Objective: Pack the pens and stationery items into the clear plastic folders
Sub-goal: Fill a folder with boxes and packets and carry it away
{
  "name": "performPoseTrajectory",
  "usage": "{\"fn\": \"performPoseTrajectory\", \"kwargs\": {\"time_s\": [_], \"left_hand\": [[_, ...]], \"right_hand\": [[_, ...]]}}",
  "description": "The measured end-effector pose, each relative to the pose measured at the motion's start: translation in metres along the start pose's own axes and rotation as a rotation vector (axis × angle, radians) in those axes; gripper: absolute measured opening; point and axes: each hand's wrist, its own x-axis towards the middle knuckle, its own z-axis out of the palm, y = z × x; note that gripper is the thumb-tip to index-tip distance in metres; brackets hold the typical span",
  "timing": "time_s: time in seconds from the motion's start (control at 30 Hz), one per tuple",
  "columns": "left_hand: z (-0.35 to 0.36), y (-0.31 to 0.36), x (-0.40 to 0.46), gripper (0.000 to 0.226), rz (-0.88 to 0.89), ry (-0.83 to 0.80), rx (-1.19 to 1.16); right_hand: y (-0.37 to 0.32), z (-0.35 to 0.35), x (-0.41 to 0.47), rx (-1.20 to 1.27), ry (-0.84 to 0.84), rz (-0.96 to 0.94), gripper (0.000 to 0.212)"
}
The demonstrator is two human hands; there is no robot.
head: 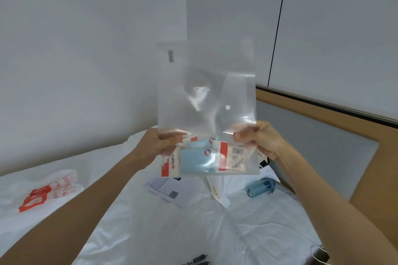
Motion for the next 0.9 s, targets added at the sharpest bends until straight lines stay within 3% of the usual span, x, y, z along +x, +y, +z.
{"fn": "performPoseTrajectory", "kwargs": {"time_s": [0.13, 0.23, 0.43, 0.57, 0.9], "left_hand": [[-0.004, 0.003, -0.001, 0.032, 0.041, 0.084, -0.025], [-0.007, 0.006, -0.007, 0.034, 0.042, 0.044, -0.040], [-0.005, 0.018, -0.016, 0.033, 0.074, 0.067, -0.097], [0.000, 0.016, -0.019, 0.031, 0.068, 0.065, -0.119], [-0.009, 0.016, -0.016, 0.041, 0.080, 0.074, -0.124]], "right_hand": [[-0.007, 0.003, 0.002, 0.032, 0.016, -0.068, 0.024], [-0.009, 0.001, 0.002, 0.039, -0.009, -0.077, 0.025], [-0.008, 0.004, -0.007, 0.125, -0.179, 0.052, 0.031], [-0.006, 0.015, -0.007, 0.093, -0.095, 0.040, 0.018], [-0.019, 0.021, -0.003, 0.050, 0.011, -0.063, 0.038]]}}
